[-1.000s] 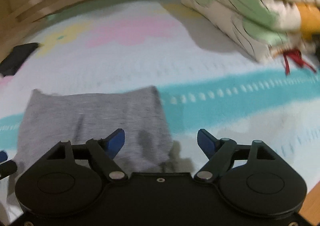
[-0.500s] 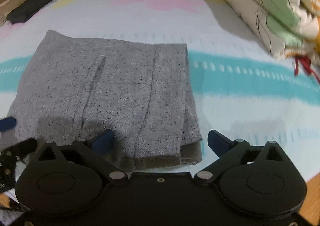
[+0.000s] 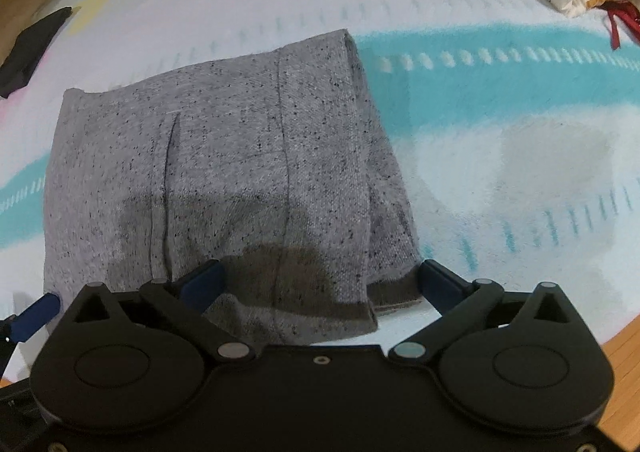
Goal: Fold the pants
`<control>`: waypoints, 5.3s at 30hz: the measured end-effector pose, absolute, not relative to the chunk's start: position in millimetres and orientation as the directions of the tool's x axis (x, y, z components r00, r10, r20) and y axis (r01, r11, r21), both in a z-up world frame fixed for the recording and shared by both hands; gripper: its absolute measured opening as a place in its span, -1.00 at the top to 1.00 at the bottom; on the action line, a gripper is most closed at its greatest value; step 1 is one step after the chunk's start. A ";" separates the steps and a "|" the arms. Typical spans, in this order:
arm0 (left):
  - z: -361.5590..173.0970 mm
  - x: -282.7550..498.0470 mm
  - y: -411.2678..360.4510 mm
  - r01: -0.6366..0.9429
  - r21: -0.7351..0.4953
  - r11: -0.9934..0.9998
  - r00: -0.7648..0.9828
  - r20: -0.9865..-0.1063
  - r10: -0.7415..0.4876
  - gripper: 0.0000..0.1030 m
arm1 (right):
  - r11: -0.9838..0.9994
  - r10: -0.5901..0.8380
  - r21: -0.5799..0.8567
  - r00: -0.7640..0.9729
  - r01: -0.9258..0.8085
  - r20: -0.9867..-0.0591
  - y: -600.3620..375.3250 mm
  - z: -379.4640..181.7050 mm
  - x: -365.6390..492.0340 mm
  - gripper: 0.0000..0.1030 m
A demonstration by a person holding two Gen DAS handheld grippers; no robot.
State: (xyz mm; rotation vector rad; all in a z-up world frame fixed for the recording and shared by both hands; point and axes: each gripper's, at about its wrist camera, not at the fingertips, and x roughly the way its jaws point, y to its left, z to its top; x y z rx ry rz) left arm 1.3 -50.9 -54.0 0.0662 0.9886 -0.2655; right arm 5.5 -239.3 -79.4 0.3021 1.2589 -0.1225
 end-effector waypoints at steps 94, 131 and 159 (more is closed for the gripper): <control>-77.3 234.0 76.3 -0.021 -0.076 0.997 0.567 -0.822 -0.050 0.09 | 0.942 0.315 0.328 0.524 -0.071 -0.791 -148.1 -48.3 215.2 -0.08; 21.4 2.4 42.1 0.008 0.013 1.000 0.768 -0.640 0.002 0.10 | 0.998 0.041 0.067 0.732 0.007 -0.680 -118.7 36.2 1.7 -0.99; -7.8 10.7 43.0 -0.041 -0.006 0.999 0.716 -0.697 0.025 0.10 | 1.000 -0.015 -0.012 0.675 0.008 -0.737 -94.6 -1.5 10.6 -0.99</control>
